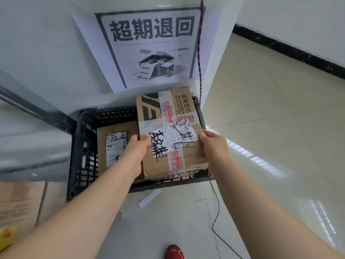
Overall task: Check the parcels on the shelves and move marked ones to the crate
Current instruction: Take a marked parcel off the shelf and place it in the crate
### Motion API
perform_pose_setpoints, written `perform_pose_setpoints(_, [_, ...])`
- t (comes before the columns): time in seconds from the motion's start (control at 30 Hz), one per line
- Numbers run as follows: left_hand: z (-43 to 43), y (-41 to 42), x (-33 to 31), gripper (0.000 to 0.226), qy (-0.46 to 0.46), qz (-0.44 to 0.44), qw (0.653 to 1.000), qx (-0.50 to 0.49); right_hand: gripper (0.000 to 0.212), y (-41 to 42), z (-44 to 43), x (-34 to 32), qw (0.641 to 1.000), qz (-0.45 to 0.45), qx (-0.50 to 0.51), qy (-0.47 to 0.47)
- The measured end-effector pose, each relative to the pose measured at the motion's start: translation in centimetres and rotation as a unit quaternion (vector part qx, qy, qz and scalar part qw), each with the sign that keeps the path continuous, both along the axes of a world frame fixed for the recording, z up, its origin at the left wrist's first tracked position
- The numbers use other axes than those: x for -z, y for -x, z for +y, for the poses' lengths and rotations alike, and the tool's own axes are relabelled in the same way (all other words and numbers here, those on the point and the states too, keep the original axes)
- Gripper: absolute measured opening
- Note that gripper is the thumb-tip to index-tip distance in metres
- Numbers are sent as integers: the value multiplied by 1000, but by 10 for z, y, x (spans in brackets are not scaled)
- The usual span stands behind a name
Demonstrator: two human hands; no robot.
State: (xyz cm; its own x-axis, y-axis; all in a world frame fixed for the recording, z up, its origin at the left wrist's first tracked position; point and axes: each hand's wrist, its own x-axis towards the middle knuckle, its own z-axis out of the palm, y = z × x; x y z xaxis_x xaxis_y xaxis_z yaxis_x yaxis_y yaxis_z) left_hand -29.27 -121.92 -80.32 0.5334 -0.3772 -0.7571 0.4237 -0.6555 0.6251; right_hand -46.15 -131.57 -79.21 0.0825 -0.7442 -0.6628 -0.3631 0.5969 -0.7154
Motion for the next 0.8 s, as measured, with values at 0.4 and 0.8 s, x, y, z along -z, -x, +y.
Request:
perform_pose_setpoints(0.4, [1, 8, 22, 30, 9, 0, 1000, -9, 43, -4, 13, 31, 999, 27, 19, 19])
perform_pose_setpoints(0.8, [49, 17, -14, 77, -15, -36, 998, 57, 56, 3, 53, -11, 992, 32, 25, 123])
